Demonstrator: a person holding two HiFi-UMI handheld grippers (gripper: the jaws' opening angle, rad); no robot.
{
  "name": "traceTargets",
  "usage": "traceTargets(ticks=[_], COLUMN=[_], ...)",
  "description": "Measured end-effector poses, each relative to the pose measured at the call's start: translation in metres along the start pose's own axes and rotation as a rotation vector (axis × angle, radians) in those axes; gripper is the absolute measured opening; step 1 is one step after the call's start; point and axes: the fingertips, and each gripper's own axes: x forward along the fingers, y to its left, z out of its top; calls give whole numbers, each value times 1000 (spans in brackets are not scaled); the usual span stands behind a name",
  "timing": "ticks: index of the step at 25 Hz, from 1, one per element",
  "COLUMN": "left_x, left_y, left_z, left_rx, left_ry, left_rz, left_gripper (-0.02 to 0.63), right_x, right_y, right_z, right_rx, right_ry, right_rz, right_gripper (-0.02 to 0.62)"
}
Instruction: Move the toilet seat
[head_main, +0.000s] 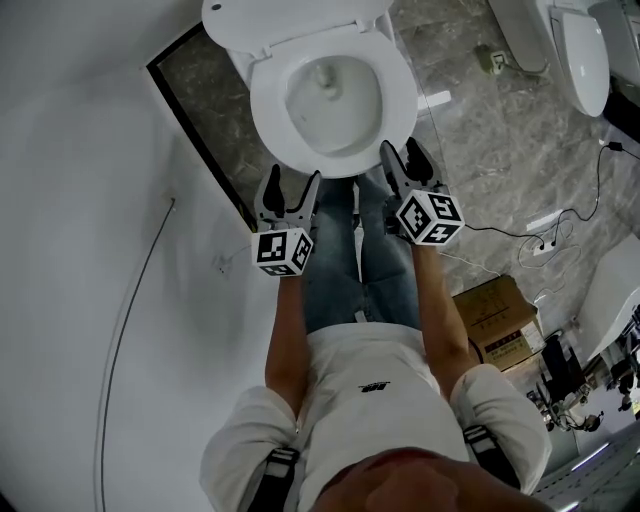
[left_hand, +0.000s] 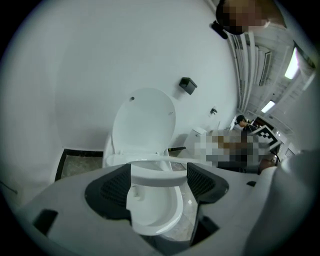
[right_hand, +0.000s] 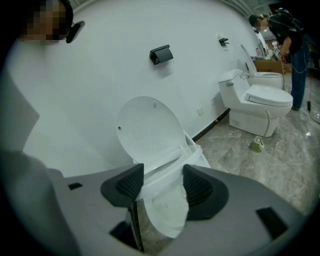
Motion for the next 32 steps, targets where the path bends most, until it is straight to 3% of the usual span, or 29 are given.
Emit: traceTargets(ticks=[5, 15, 28, 32], left_x=[-5, 9, 13, 15], left_y=[-26, -25, -19, -16], left_z=[-4, 14, 44, 53], left_rx=[189, 336, 288, 273], left_ry=[75, 60, 9, -4], left_rz=[-31, 73, 92, 91], left_gripper=[337, 336, 313, 313], right_x=[0, 3, 4, -2], right_y=[6, 15, 26, 39], right_z=[14, 31, 54, 67], right_rx=[23, 49, 81, -95], right_ry=[-16, -29, -46, -71], right_rz=[11, 44, 106, 155], right_gripper=[256, 256, 256, 250])
